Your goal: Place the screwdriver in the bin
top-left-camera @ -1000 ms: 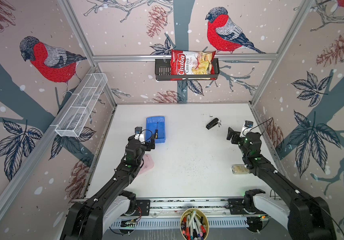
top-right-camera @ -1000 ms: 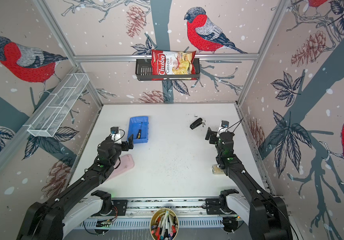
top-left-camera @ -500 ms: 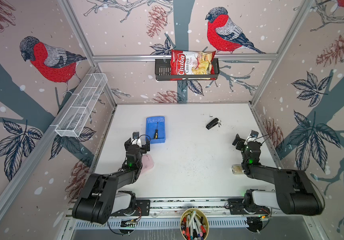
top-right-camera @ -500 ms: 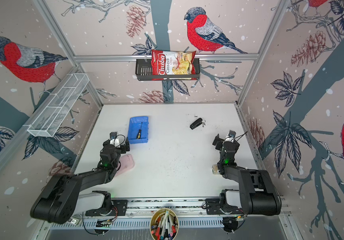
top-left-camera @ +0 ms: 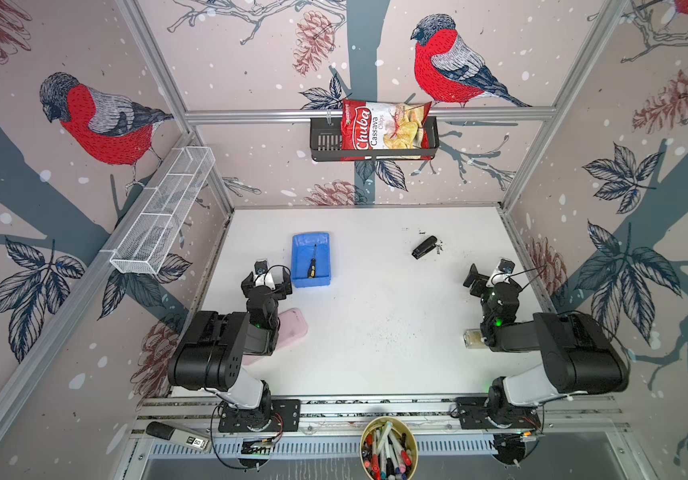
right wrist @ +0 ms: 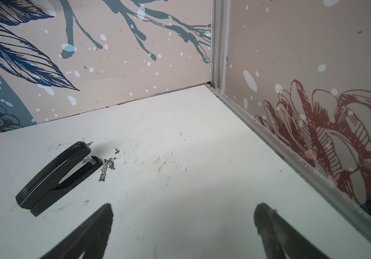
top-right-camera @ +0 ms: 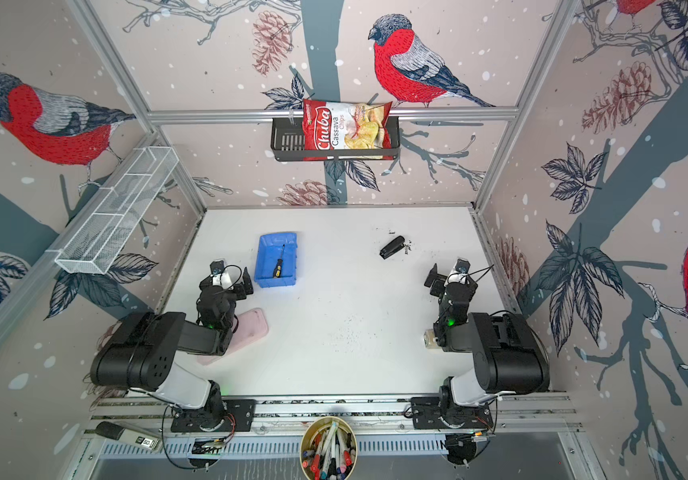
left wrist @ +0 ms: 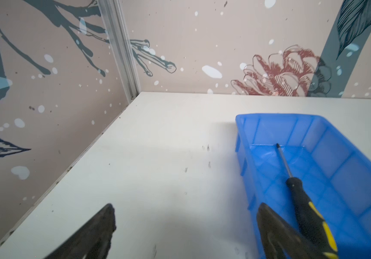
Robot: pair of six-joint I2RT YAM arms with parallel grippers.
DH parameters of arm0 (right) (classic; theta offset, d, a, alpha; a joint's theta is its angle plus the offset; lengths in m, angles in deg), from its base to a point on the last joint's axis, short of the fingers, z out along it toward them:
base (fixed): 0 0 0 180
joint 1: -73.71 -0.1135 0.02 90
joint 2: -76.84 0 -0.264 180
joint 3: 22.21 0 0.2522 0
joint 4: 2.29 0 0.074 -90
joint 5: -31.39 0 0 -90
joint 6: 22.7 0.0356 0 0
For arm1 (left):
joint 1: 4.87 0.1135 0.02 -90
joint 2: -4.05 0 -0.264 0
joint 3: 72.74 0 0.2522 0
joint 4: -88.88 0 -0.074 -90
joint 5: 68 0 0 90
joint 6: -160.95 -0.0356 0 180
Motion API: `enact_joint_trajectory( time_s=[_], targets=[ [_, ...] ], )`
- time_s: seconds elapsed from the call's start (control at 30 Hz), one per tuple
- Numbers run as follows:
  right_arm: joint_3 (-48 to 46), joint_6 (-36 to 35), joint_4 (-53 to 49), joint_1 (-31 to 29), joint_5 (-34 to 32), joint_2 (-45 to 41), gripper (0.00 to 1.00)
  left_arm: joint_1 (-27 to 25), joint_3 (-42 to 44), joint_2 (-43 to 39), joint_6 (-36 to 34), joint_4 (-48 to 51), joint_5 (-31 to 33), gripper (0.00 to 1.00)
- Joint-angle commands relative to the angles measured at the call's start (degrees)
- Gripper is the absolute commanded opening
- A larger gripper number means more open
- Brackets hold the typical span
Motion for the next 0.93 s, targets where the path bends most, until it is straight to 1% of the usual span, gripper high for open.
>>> enact_joint_trajectory(
  time_s=[0.0,0.9],
  targets=[
    [0.3,-0.6,2.5,-0.1,-0.2,-0.1,1.0,0.2,-0.2,0.2,0.7,-3.7,-1.0,0.98],
    [0.1,-0.6,2.8,-0.2,-0.4,-0.1,1.0,-0.2,-0.1,0.3,0.1,-3.9,-0.8,0.98]
  ],
)
